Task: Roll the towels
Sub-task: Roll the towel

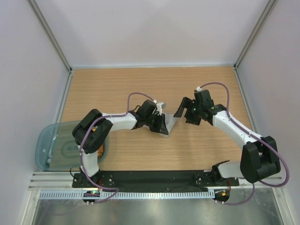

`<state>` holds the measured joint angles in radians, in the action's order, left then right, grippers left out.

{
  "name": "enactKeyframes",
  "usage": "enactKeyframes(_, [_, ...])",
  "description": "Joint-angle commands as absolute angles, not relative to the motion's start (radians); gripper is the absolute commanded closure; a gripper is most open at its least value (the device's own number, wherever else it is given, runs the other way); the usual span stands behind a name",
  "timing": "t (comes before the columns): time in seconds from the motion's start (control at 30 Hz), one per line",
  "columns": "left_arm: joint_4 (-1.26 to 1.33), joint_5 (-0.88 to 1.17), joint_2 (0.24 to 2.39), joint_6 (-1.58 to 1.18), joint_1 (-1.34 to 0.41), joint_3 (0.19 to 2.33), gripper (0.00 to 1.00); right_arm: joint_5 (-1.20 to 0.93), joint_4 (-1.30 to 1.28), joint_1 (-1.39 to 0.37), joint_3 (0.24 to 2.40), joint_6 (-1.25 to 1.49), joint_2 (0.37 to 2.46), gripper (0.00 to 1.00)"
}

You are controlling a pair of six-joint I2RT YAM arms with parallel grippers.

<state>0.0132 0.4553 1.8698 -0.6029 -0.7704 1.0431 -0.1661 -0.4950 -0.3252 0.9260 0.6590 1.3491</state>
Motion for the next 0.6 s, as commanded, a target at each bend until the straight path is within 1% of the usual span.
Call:
enactKeyframes(0.0, [0.130,0.635,1.905,-0.754,-0.706,1.035,0.84,-0.325,-0.266,-0.328,0.818,0.701,1.302,0.16])
enactKeyframes(0.13, [0.215,0.718,1.939,-0.874,-0.641,1.012,0.88,-0.399,-0.095,-0.328,0.712,0.776,1.310,0.16])
enactKeyframes(0.3, [0.235,0.773,1.983,-0.940,-0.600,0.997,0.88,-0.431,0.093,-0.327,0.637,0.844,1.350,0.16])
enactKeyframes(0.47, [0.274,0.804,2.031,-1.023,-0.565,0.983,0.87,-0.425,0.225,-0.330,0.604,0.884,1.400,0.16])
enactKeyframes(0.57, [0.324,0.828,2.054,-1.070,-0.549,0.971,0.87,-0.402,0.248,-0.331,0.603,0.887,1.428,0.16])
